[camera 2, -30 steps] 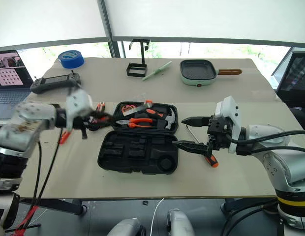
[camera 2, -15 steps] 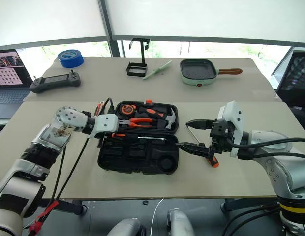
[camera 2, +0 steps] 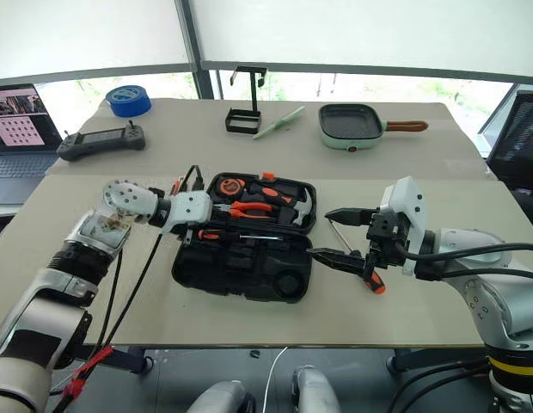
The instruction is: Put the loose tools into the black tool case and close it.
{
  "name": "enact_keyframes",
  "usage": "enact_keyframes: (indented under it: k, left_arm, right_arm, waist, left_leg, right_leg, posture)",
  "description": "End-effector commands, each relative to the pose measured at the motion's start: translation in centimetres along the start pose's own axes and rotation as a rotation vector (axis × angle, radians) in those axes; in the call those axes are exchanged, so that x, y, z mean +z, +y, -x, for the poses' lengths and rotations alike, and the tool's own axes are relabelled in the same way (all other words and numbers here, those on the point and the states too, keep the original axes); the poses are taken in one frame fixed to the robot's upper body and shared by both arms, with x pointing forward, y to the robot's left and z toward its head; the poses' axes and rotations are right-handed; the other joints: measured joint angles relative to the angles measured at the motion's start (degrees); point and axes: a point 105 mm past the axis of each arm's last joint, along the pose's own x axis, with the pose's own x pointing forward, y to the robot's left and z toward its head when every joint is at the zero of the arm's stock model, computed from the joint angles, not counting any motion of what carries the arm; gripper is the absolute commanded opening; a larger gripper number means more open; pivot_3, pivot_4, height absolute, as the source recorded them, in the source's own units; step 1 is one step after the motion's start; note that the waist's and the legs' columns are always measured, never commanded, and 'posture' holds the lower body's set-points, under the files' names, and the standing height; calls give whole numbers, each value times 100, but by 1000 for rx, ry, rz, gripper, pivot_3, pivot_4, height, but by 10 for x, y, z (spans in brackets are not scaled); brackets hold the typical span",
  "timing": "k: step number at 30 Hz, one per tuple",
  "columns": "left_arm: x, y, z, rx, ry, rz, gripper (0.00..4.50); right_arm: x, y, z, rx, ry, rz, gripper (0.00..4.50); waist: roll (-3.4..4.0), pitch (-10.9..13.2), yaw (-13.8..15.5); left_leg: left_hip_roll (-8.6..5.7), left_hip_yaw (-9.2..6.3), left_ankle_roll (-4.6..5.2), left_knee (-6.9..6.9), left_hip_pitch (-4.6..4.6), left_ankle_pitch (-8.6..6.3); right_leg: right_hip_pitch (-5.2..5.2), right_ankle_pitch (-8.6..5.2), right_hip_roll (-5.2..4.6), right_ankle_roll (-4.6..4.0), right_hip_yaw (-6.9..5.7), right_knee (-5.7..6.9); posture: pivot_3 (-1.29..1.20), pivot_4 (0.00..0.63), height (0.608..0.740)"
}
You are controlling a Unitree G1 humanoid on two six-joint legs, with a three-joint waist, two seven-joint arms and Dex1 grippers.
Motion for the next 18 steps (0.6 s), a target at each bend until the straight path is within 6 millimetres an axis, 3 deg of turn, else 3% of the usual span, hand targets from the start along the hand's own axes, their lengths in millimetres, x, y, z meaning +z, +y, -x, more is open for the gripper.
enact_keyframes:
  k: [1,5,7,18]
  left_arm:
    - [26,10,9,26,-84,-29,2202]
    - [17,0,0,-16,-32,-61,605]
    - [10,-2,-4,-27,-2,-71,75]
    - [-15,-9,-30,-50,129,-95,75]
  right_arm:
    - [11,2,4,-7,-34,55,4500]
    - [11,2,3,-10,-39,52,4500]
    - [12,1,3,-13,-42,52,4500]
    - [10,2,2,-24,-49,42,4500]
  waist:
    - [0,0,-12]
    - [0,0,-28]
    - [0,0,-29]
    - [0,0,-15]
  left_leg:
    - [0,0,1,0,0,0]
    - [0,0,2,0,0,-1]
    - [-1,0,2,0,0,-1]
    - [-2,0,3,10,-4,-1]
  right_leg:
    - [0,0,0,0,0,-1]
    - [0,1,0,2,0,-4]
    - [0,1,0,2,0,-3]
    - [0,3,-1,5,1,-2]
  posture:
    - [0,150,740]
    - [0,150,740]
    - [0,150,740]
    - [0,150,740]
